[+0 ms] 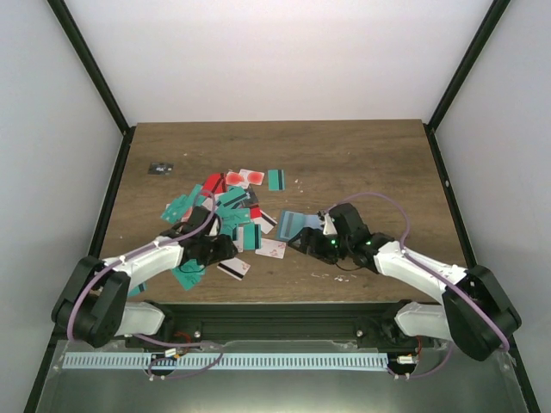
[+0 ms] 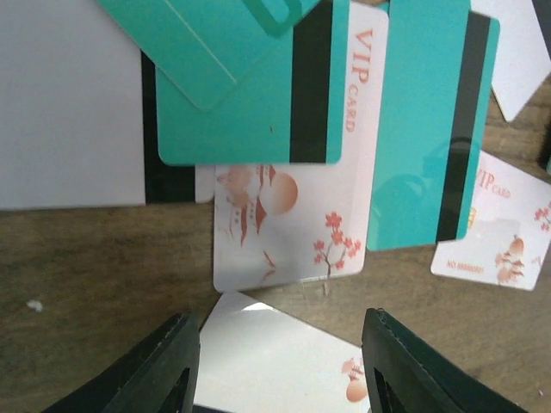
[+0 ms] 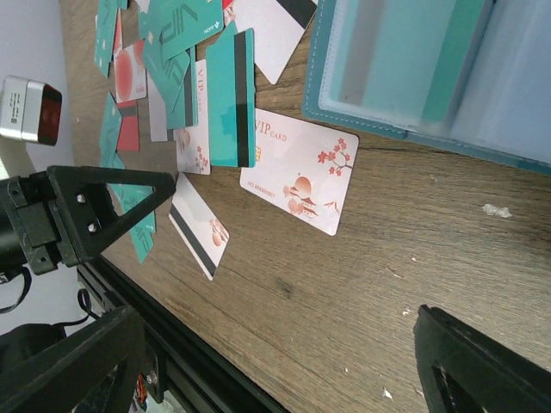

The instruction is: Put the credit cards into the card holder

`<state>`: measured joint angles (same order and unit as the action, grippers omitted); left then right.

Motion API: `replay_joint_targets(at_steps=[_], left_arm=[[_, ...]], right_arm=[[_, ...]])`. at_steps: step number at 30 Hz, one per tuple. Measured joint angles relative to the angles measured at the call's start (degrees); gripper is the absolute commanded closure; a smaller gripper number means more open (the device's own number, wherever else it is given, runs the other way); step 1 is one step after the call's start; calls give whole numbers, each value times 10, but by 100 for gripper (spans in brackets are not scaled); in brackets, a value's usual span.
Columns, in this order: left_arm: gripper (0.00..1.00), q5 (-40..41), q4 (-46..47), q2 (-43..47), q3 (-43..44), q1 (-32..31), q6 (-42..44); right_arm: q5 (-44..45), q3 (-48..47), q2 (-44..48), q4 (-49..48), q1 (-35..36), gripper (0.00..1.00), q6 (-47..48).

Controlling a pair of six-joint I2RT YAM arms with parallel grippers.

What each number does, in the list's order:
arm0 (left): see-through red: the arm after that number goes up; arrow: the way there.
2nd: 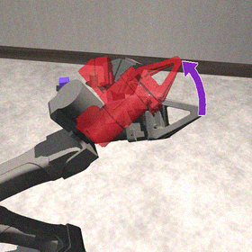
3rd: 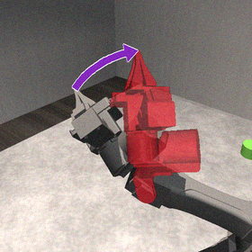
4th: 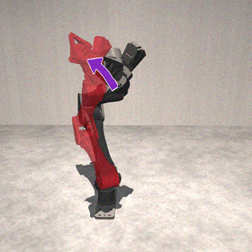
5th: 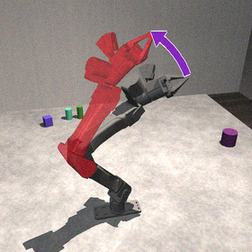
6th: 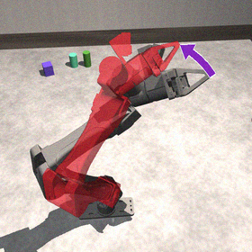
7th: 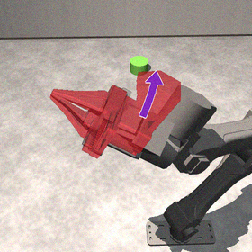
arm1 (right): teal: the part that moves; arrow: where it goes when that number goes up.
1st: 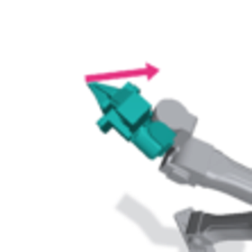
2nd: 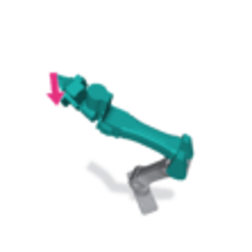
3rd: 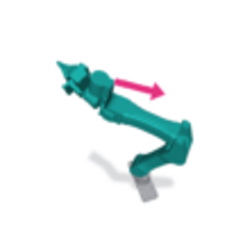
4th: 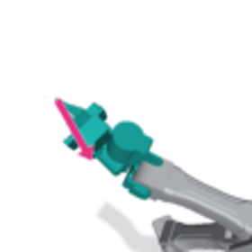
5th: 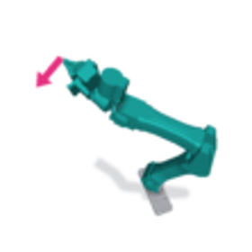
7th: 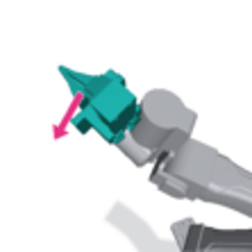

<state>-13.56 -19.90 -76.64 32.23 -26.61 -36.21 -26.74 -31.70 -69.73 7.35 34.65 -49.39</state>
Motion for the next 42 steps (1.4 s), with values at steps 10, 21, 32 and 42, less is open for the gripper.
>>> replay_joint_targets(at_steps=[10, 21, 32, 42], left_arm=[[47, -54, 43, 35, -47, -31, -25], [48, -82, 79, 30, -59, -82, -54], [49, -86, 106, -67, 13, -150, -43], [50, -85, 111, -115, 56, -211, -27]], right_arm=[[-14, 33, -2, -14, 1, 13, -11], [-28, 41, -20, -28, 15, 13, -20], [-27, 59, 14, -1, 16, 13, -21], [-25, 78, 58, 38, 16, 13, -24]])
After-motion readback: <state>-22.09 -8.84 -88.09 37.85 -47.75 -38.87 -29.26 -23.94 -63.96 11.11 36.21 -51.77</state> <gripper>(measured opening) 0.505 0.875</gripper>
